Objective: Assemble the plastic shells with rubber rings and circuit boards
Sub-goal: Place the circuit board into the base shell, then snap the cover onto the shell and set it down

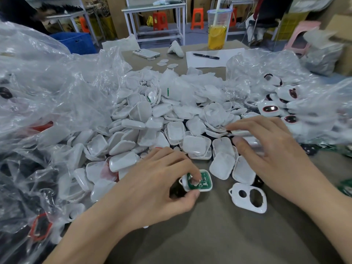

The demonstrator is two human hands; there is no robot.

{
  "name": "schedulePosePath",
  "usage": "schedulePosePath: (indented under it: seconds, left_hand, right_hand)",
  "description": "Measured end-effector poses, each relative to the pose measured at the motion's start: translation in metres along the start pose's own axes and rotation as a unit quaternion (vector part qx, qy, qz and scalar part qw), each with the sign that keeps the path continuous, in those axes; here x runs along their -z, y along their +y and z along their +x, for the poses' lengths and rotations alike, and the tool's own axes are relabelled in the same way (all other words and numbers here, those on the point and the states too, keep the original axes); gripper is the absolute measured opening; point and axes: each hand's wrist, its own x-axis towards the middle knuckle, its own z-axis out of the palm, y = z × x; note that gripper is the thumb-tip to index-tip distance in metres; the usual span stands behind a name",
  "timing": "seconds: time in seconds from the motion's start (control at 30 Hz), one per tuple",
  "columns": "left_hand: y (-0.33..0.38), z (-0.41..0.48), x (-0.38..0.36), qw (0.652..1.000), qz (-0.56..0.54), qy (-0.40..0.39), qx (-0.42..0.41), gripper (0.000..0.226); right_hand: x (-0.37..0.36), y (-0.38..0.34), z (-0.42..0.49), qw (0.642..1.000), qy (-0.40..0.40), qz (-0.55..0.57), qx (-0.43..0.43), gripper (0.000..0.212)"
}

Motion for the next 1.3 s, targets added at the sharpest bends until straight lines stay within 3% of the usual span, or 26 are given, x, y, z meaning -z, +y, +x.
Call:
schedulePosePath:
  seconds: [0.3,0.8,1.0,1.1,1.3]
  left_hand:
    - [0.001,-0.002,0.000,1.000,-0.013,-0.002,0.006,0.016]
    - [0.003,-0.014,0.002,0.976,-0.010,0.195,0.099,0.028]
    - [0.018,-0.041,-0.001,0.970,0.000,0.216,0.114,0.025]
    - [0.019,-0.044,0.000,0.969,-0.001,0.203,0.138,0.013]
    - [0.020,-0.044,0.000,0.968,-0.014,0.188,0.167,0.009]
  right_hand:
    - [0.004,0.015,0.000,0.996,0.062,-0.013,-0.069,0.025]
    - [0.004,-0.035,-0.049,0.985,0.125,-0.106,-0.062,0.024]
    - [0.004,-0.043,-0.072,0.981,0.067,-0.151,-0.101,0.033]
    - [-0.001,-0.043,-0.069,0.980,0.037,-0.167,-0.104,0.030]
    - [-0.009,-0.042,-0.044,0.972,-0.055,-0.157,-0.167,0.046]
